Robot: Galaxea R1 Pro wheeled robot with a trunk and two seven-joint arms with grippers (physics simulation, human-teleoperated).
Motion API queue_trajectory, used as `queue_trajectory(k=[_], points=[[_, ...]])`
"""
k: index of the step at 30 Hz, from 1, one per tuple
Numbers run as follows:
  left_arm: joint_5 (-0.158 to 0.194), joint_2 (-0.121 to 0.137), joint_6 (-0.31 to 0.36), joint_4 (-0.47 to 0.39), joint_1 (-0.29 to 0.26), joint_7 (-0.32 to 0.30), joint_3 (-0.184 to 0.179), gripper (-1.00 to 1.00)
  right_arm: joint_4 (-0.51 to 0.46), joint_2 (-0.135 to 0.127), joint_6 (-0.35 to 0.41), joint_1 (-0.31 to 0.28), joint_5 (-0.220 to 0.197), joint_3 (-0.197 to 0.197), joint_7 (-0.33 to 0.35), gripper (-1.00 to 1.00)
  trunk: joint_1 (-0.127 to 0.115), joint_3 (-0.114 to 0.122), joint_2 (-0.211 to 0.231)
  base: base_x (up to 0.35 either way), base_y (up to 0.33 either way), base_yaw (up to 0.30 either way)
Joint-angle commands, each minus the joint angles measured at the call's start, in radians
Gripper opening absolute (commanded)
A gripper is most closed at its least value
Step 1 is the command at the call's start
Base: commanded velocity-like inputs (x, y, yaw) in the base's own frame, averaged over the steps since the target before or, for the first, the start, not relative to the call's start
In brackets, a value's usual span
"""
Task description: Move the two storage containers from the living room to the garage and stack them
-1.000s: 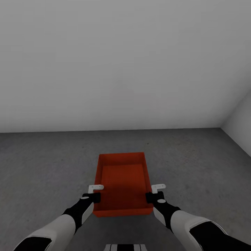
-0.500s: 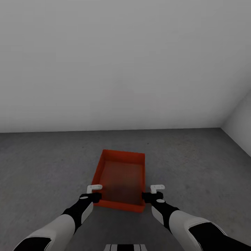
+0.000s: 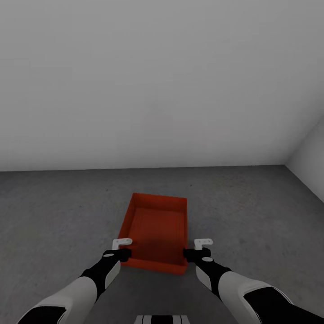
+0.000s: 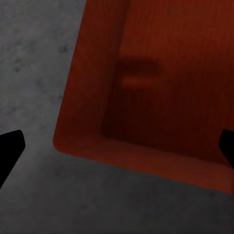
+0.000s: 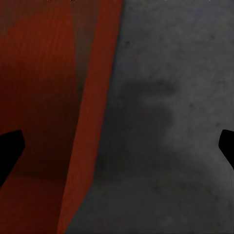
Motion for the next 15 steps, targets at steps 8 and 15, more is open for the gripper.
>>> queue_trajectory(k=[8, 15], points=[[0.006, 0.000, 0.007, -0.002, 0.000, 0.004, -0.002, 1.00, 0.001, 0.001, -0.006, -0.001, -0.010, 0.009, -0.005, 1.00, -0.008, 0.006, 0.014, 0.000, 0.000, 0.000], [0.006, 0.000, 0.010, -0.002, 0.000, 0.004, -0.001, 1.00, 0.001, 0.001, -0.003, -0.001, -0.010, 0.009, -0.004, 1.00, -0.035, 0.027, 0.063, 0.000, 0.000, 0.000]])
